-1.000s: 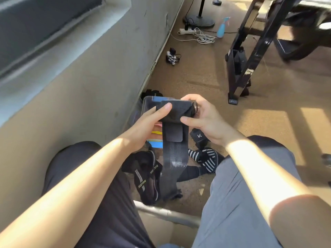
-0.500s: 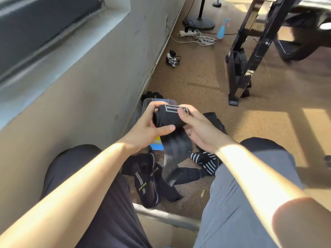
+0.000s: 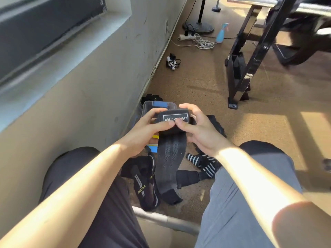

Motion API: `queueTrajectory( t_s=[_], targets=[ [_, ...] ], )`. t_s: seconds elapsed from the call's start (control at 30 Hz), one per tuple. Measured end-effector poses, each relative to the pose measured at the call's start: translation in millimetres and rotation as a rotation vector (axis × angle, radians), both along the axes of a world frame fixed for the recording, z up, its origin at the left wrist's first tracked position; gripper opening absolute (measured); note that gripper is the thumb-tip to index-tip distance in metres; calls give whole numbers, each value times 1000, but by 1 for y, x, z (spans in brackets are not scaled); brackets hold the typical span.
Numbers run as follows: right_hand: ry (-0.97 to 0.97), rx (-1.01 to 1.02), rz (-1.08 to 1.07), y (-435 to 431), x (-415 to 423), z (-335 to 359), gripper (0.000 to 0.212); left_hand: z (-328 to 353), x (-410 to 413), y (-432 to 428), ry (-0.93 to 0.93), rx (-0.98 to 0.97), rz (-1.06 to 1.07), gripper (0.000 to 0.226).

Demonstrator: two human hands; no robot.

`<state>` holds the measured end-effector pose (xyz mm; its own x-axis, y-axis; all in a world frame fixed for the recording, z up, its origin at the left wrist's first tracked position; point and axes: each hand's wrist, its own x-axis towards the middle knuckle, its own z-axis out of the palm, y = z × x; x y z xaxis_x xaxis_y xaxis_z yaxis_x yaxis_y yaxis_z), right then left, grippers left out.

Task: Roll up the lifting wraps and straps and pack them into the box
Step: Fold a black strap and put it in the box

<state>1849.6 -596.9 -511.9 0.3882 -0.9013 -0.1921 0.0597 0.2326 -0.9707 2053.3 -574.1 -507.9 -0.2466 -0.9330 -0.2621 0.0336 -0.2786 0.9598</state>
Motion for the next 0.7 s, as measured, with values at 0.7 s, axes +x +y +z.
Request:
queueTrajectory(
  t_s=[0.7],
  targets=[
    [-87, 30, 78, -5, -5, 9, 39, 1, 6, -3, -40, -81, 43, 55]
  ],
)
